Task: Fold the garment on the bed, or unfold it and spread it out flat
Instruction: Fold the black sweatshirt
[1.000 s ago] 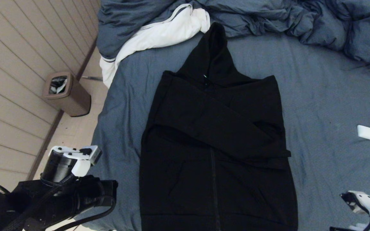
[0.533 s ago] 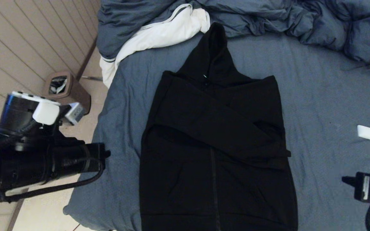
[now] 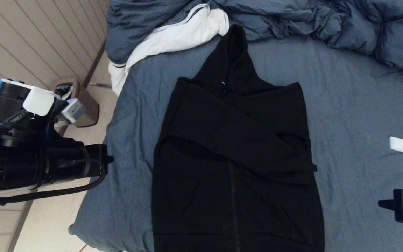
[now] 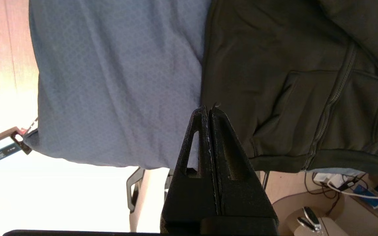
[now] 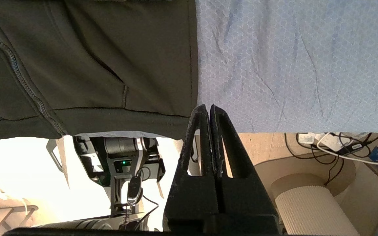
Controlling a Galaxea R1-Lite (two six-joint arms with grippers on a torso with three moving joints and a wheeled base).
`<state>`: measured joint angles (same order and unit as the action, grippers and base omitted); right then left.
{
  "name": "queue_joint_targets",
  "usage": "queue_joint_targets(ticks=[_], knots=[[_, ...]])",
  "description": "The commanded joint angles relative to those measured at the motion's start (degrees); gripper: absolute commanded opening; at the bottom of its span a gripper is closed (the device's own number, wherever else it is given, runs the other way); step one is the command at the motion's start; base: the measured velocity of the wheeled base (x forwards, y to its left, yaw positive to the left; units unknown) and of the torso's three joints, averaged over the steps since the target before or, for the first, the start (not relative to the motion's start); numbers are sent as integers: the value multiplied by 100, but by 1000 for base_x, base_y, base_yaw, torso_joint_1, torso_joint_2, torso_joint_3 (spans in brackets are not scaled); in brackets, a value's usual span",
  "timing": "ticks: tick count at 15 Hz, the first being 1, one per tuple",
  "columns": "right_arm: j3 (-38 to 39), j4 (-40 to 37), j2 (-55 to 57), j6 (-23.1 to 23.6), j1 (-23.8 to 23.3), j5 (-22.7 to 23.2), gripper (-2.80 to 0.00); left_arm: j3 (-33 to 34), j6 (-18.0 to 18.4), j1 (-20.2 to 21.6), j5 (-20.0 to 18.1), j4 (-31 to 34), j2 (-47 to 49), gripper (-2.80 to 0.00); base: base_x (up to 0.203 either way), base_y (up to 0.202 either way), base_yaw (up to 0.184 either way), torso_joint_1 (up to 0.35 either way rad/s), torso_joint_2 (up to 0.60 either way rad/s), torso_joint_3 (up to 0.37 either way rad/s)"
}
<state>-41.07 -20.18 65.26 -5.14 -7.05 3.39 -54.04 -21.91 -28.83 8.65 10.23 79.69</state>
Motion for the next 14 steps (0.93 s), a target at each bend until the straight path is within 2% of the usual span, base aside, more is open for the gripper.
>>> queue_joint_targets(ticks=[1, 14], knots=[[61, -16, -159, 34, 10, 2, -280, -10, -15, 0, -11, 8, 3, -280, 0, 0, 0, 0, 0, 0], [313, -4, -252, 39, 1, -5, -280, 78, -24, 0, -12, -3, -6, -280, 0, 0, 0, 0, 0, 0]])
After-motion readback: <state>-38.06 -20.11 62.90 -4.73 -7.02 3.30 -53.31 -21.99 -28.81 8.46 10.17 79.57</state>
